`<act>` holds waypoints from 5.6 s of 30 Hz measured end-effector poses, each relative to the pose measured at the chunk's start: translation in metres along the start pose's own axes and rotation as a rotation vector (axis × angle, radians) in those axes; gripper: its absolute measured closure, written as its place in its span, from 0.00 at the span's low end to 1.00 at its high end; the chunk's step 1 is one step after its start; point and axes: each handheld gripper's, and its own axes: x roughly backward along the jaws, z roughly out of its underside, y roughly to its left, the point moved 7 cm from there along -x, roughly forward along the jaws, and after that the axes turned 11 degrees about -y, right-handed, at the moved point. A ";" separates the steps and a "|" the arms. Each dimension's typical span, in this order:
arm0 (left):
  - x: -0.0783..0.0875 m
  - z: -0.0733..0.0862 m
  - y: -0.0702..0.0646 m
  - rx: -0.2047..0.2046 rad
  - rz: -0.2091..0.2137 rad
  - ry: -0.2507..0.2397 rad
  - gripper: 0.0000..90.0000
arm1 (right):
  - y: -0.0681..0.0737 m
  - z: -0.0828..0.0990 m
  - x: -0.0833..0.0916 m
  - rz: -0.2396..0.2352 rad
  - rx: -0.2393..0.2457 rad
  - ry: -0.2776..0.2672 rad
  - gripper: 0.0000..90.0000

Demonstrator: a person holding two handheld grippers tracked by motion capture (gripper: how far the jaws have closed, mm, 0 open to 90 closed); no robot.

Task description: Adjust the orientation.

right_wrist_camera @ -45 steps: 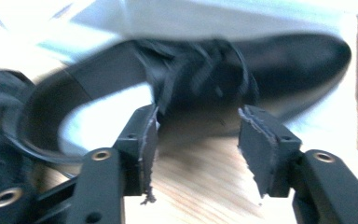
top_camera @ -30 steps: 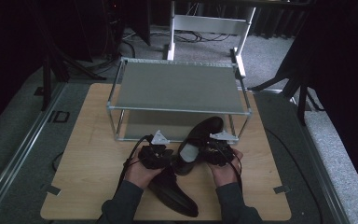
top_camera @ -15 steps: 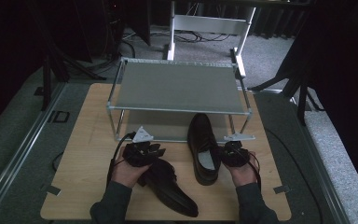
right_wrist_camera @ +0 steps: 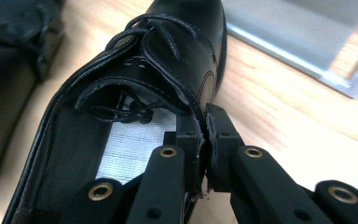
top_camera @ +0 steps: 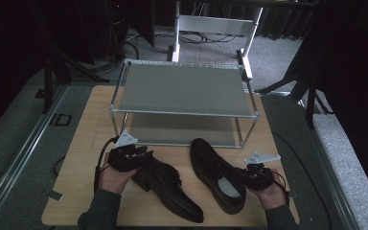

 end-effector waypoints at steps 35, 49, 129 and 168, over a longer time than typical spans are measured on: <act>0.013 0.041 0.002 0.053 -0.005 0.046 0.88 | 0.002 -0.010 0.012 -0.040 0.035 -0.076 0.56; 0.035 0.049 0.003 0.084 0.013 0.017 0.89 | 0.003 -0.005 0.009 -0.052 0.032 -0.065 0.56; 0.092 0.062 0.046 0.013 -0.212 0.061 0.90 | 0.001 0.013 0.001 -0.062 0.021 -0.030 0.65; 0.086 0.045 0.048 -0.045 -0.195 0.078 0.69 | 0.004 0.015 0.001 -0.104 0.012 -0.011 0.75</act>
